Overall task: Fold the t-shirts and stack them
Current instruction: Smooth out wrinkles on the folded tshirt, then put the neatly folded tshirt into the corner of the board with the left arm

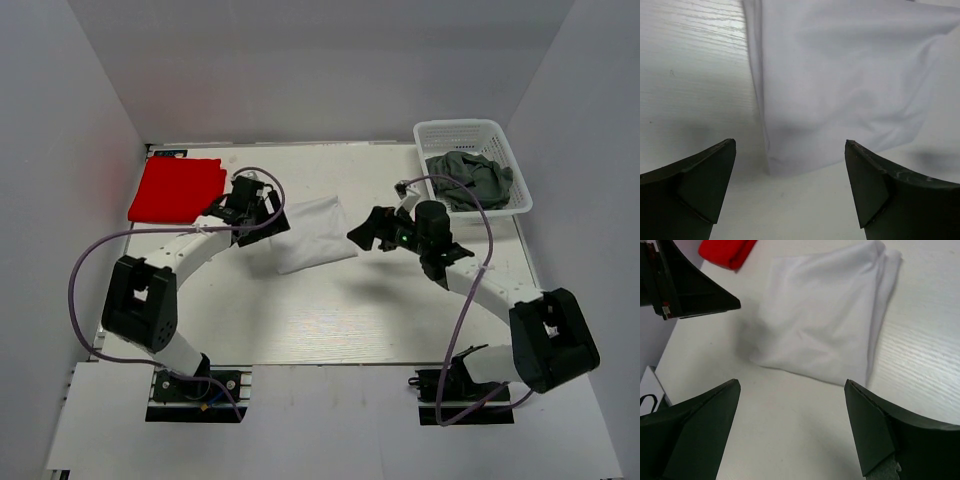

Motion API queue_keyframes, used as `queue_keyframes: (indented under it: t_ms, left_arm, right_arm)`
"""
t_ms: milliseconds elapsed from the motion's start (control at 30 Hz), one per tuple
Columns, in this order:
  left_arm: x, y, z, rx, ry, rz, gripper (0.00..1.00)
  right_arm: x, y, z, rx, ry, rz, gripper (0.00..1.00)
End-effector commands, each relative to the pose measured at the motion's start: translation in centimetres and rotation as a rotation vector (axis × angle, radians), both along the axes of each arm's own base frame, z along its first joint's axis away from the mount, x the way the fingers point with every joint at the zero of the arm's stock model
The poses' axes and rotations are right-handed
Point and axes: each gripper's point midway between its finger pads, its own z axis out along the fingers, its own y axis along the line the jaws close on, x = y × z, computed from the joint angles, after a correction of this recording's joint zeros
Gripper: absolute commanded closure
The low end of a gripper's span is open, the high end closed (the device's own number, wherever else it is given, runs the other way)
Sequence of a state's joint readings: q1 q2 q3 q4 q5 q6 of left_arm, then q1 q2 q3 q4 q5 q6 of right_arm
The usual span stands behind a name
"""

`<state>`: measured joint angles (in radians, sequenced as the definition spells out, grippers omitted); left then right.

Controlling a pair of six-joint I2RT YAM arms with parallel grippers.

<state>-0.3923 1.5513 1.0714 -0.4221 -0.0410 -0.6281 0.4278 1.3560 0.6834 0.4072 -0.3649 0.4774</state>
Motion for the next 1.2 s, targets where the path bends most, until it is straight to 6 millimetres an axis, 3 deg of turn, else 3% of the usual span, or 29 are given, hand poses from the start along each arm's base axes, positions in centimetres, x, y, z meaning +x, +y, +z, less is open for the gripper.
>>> queue_keyframes:
  t_ms: [0,133,200,233,300,367,400,433,500,533,600,667,733,767,833,967,1167]
  left_arm:
    - [1.0,1.6,-1.2,0.087,0.032,0.105,0.00]
    - [2.2,1.5,-2.2,0.107,0.051,0.124,0.00]
    - [3.0,1.1,-3.8,0.092,0.066,0.118,0.00]
    - [3.4,0.5,-5.0,0.074,0.076,0.102,0.00]
    - [4.1,0.0,-5.7,0.069,0.087,0.094,0.00]
    - [4.1,-0.6,-7.0,0.069,0.129,0.069,0.07]
    - [4.3,-1.0,-7.9,0.065,0.152,0.049,0.12]
    - [4.2,-0.9,-8.5,0.079,0.162,0.036,0.24]
    - [4.4,-1.7,-8.9,0.065,0.145,0.020,0.36]
    - [4.2,-1.6,-10.0,0.082,0.168,0.011,0.46]
    - [3.8,-2.1,-10.4,0.079,0.179,-0.003,0.60]
    - [3.7,-2.0,-10.9,0.090,0.189,-0.012,0.84]
    - [4.3,-1.8,-10.1,0.116,0.173,-0.028,1.00]
    - [5.6,-1.3,-9.0,0.139,0.137,-0.019,1.00]
    - [6.1,-0.4,-8.0,0.216,0.126,-0.048,1.00]
    - [9.7,1.8,-3.6,0.383,0.022,-0.069,1.00]
    - [11.8,5.3,1.5,0.652,-0.054,-0.101,1.00]
  right_arm:
    - [-0.3,-2.0,0.1,-0.060,-0.016,-0.090,0.10]
    - [-1.7,-3.5,1.3,-0.058,-0.035,-0.137,0.10]
    - [-2.6,-4.4,0.9,-0.075,-0.024,-0.161,0.10]
    - [-2.9,-4.9,1.7,-0.071,-0.052,-0.176,0.10]
    - [-3.5,-5.7,0.9,-0.102,-0.032,-0.196,0.10]
    - [-4.1,-6.6,0.2,-0.132,-0.020,-0.222,0.10]
    - [-4.2,-7.3,-0.2,-0.144,-0.022,-0.257,0.10]
    - [-4.5,-7.7,-0.5,-0.148,-0.025,-0.266,0.10]
    - [-4.6,-8.5,-1.1,-0.165,-0.041,-0.292,0.10]
    - [-4.6,-8.5,-1.0,-0.168,-0.045,-0.293,0.10]
    - [-4.6,-8.4,-1.1,-0.178,-0.051,-0.281,0.10]
    - [-4.7,-8.4,-1.5,-0.189,-0.034,-0.278,0.10]
    - [-4.8,-8.4,-1.9,-0.194,-0.031,-0.272,0.10]
    - [-4.8,-8.3,-1.9,-0.191,-0.033,-0.269,0.10]
    - [-4.7,-8.4,-2.1,-0.193,-0.034,-0.271,0.10]
    - [-4.7,-8.6,-2.6,-0.209,-0.035,-0.280,0.10]
    - [-4.5,-9.2,-3.1,-0.245,-0.045,-0.293,0.10]
